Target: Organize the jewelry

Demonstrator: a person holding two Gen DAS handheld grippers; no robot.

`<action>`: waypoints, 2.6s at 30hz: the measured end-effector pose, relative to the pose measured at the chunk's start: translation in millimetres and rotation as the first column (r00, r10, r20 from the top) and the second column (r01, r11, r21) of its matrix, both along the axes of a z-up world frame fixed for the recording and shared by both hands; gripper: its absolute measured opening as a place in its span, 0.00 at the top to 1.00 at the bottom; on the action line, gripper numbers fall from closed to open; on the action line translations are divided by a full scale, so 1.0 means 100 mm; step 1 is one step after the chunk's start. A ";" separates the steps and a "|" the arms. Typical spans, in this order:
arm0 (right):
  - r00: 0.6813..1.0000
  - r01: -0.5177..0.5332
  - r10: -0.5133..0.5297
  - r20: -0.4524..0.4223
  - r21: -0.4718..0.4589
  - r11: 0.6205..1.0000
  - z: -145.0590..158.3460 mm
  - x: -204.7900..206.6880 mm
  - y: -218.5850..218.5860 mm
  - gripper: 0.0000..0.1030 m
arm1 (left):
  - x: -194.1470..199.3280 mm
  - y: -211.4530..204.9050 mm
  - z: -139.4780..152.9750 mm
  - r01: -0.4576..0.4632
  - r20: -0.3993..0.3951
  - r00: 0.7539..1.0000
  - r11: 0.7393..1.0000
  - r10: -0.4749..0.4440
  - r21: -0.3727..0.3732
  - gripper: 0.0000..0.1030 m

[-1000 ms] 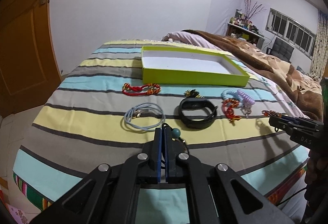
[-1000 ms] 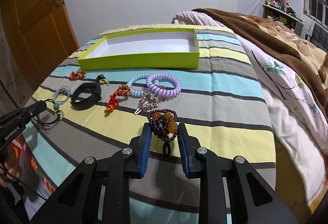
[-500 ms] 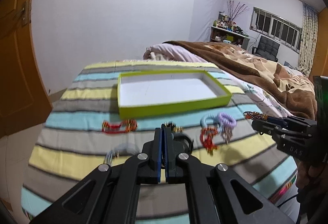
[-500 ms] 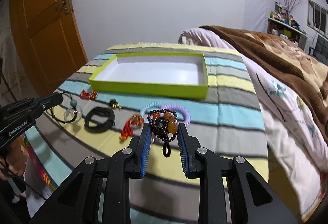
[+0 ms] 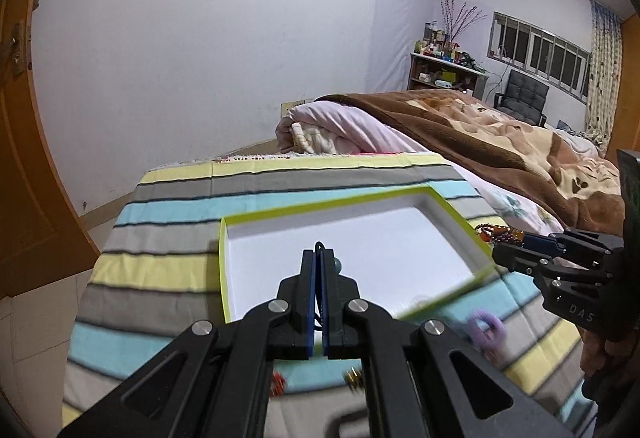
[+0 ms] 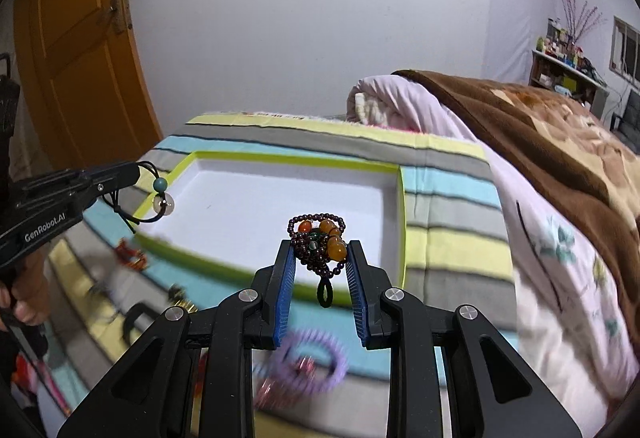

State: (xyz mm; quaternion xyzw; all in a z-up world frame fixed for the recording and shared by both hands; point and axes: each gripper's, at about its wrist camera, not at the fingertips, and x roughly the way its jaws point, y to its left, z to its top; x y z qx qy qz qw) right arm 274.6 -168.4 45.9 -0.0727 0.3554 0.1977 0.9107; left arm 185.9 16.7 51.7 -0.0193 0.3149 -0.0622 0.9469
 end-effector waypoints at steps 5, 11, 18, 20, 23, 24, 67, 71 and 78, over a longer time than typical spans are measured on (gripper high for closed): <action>1.000 0.005 -0.006 -0.031 -0.034 0.999 -0.15 0.46 0.08 0.74 | 0.38 0.07 -0.13 -0.021 -0.045 0.999 1.000 0.022 0.023 0.98; 0.996 0.017 -0.021 -0.082 -0.053 0.998 -0.32 0.85 0.13 0.74 | 0.73 0.15 -0.34 -0.047 -0.119 0.991 0.998 0.053 0.050 0.98; 0.990 0.032 -0.042 -0.136 -0.071 0.997 -0.48 1.07 0.15 0.74 | 0.93 0.20 -0.48 -0.071 -0.173 0.982 0.995 0.083 0.074 0.98; 0.988 0.032 -0.043 -0.152 -0.071 0.997 -0.51 1.10 0.14 0.74 | 0.96 0.21 -0.51 -0.070 -0.184 0.979 0.995 0.081 0.067 0.98; 0.987 0.028 -0.040 -0.157 -0.078 0.997 -0.54 1.12 0.15 0.73 | 0.97 0.22 -0.53 -0.064 -0.192 0.979 0.996 0.076 0.067 0.98; 0.987 0.028 -0.040 -0.155 -0.077 0.997 -0.54 1.12 0.14 0.72 | 0.96 0.23 -0.54 -0.063 -0.192 0.979 0.996 0.074 0.065 0.98; 0.994 0.037 -0.048 0.102 0.108 0.994 0.19 -1.62 -0.34 0.65 | -1.46 -0.01 0.04 -0.064 0.105 0.992 0.998 0.065 -0.009 0.77; 0.994 0.035 -0.046 0.099 0.115 0.993 0.17 -1.76 -0.37 0.65 | -1.60 -0.05 0.02 -0.058 0.111 0.992 0.998 0.059 -0.012 0.77; 0.996 0.036 -0.046 0.079 0.117 0.992 0.10 -1.81 -0.39 0.65 | -1.75 -0.10 -0.06 -0.051 0.104 0.993 0.999 0.053 -0.019 0.77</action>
